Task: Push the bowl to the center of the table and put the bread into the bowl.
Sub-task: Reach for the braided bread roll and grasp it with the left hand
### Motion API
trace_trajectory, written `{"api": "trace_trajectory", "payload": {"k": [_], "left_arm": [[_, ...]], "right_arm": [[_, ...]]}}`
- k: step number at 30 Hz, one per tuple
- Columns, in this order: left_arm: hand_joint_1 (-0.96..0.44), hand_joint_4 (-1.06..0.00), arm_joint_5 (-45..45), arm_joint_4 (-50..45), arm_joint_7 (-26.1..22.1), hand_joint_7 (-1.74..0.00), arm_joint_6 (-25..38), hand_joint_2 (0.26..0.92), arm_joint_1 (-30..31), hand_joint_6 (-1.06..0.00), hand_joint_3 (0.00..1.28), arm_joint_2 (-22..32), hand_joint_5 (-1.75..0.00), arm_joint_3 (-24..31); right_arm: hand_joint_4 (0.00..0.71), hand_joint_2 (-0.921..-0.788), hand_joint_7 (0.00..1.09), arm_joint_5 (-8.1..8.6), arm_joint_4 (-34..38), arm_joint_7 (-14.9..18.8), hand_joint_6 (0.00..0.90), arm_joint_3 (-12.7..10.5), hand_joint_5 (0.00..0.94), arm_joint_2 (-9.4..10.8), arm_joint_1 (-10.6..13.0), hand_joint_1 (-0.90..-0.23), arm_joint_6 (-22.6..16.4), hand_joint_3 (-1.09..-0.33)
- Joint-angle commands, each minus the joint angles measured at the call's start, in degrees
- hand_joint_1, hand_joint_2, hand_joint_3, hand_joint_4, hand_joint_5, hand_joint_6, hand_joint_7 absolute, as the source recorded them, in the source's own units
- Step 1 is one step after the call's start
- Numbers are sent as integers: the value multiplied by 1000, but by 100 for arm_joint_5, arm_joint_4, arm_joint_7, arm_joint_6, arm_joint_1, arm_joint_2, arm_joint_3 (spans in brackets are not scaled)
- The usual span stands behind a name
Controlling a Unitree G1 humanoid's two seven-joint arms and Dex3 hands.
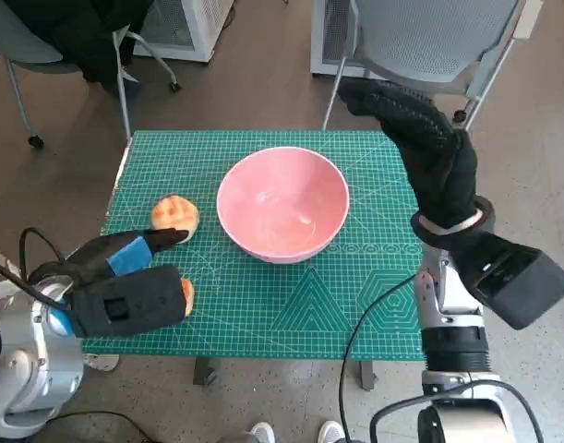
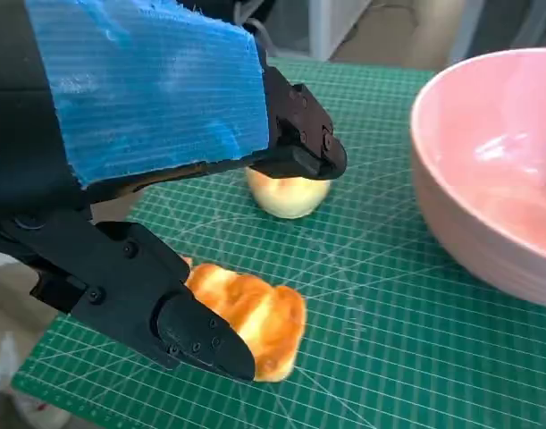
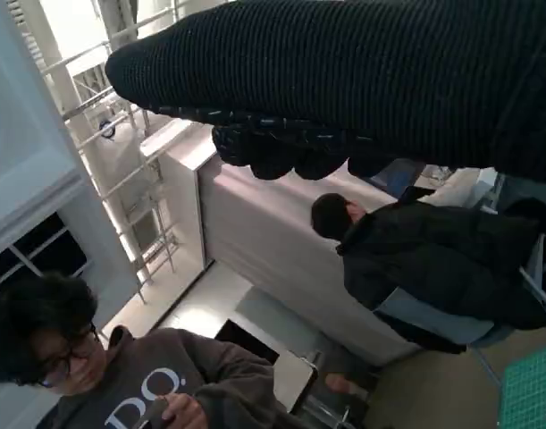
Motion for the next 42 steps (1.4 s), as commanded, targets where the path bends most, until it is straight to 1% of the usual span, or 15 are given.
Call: {"api": "trace_trajectory", "payload": {"k": [1, 8, 22, 29, 42], "left_arm": [[-232, -270, 166, -160, -139, 0, 148, 686, 21, -422, 3, 25, 0, -21], [-219, -273, 325, -245, -256, 0, 319, 688, 85, -422, 3, 33, -1, -58], [-246, -289, 556, 36, -271, -8, 355, 692, 121, -438, 3, -181, -6, -317], [-238, -311, 548, 314, -265, -10, 235, 693, 127, -451, 2, -268, -11, -429], [-254, -293, 605, 718, -398, -2, 180, 696, -1, -445, 2, -352, 0, -651]], "right_arm": [[142, -921, 481, 100, 3, 133, -1, -18, 0, -31, 104, -715, 99, -773], [133, -921, 467, 116, 26, 174, -1, -28, 0, -18, 82, -713, 125, -771], [132, -921, 465, 28, 62, 124, -1, -39, 0, -20, 79, -709, 83, -773], [132, -921, 464, 66, -14, 154, -1, -37, 0, -35, 115, -709, 163, -774], [133, -921, 463, 92, -145, 173, -1, -42, 0, -62, 155, -720, 320, -775]]}}
